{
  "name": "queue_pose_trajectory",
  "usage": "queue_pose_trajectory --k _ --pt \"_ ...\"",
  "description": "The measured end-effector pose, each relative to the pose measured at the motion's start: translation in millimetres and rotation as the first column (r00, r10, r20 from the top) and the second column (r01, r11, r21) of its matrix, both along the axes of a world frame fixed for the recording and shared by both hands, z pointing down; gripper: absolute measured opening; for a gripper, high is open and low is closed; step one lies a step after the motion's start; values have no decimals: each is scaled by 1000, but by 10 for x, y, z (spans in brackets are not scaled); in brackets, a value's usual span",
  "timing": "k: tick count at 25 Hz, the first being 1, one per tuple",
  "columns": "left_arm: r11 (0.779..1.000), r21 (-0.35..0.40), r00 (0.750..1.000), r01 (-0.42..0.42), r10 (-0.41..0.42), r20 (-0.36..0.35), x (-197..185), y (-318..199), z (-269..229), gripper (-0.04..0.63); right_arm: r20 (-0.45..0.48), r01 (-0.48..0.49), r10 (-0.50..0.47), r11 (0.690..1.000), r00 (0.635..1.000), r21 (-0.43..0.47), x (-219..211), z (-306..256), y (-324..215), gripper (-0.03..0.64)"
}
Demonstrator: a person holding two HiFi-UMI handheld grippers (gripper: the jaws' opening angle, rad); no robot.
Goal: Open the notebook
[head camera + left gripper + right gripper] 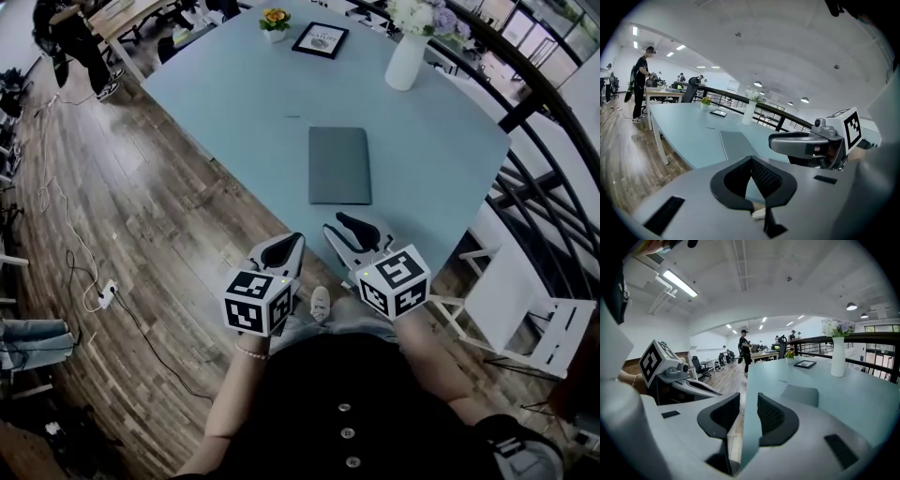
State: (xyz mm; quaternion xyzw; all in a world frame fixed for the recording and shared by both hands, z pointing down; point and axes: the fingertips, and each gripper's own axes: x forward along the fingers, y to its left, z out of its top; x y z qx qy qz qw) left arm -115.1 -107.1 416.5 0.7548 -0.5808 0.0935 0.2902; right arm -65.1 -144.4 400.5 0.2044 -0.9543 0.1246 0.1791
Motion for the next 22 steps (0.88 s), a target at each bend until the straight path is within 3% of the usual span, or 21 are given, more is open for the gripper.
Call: queue_pose_trajectory --k 22 --pt "995 -100 1000 -5 3 -23 -164 -246 360 17 -29 -67 64 994 997 -84 26 364 -357 121"
